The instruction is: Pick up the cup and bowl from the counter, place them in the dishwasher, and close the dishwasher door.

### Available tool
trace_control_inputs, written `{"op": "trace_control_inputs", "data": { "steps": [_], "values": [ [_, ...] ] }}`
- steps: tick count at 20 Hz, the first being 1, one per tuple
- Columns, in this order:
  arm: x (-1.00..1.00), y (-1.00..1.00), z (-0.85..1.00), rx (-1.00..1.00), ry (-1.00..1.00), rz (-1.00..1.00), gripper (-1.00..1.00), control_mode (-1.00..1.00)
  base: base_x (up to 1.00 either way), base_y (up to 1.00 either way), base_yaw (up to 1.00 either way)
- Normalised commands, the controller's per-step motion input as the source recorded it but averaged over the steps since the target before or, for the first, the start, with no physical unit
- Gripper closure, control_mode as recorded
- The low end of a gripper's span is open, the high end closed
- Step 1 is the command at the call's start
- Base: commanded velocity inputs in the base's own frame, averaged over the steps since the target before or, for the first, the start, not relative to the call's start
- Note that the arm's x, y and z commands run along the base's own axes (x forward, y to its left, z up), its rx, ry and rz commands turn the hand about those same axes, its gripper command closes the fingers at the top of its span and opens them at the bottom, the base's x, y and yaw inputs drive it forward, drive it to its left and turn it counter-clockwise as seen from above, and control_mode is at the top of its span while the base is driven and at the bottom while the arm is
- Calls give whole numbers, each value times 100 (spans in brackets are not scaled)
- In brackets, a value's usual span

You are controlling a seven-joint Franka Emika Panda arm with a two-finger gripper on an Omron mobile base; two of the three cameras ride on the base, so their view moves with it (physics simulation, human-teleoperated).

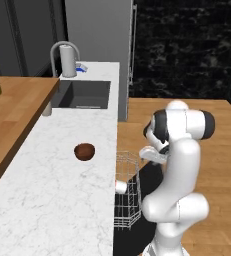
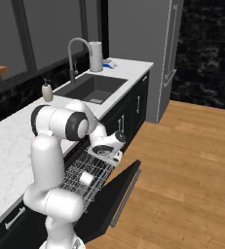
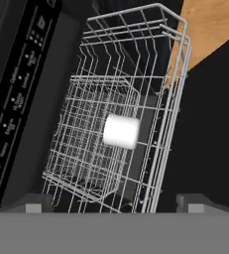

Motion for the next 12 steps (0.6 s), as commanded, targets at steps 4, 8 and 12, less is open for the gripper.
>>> {"op": "trace_control_inputs", "data": {
  "steps": [4,8,12],
  "values": [
    [22,16,100,10,21,0,-100,-100,0,0,0],
    [10,70,60,5,15,0,-100,-100,0,0,0],
    [21,100,17,0,14,0,-100,-100,0,0,0]
  ]
}}
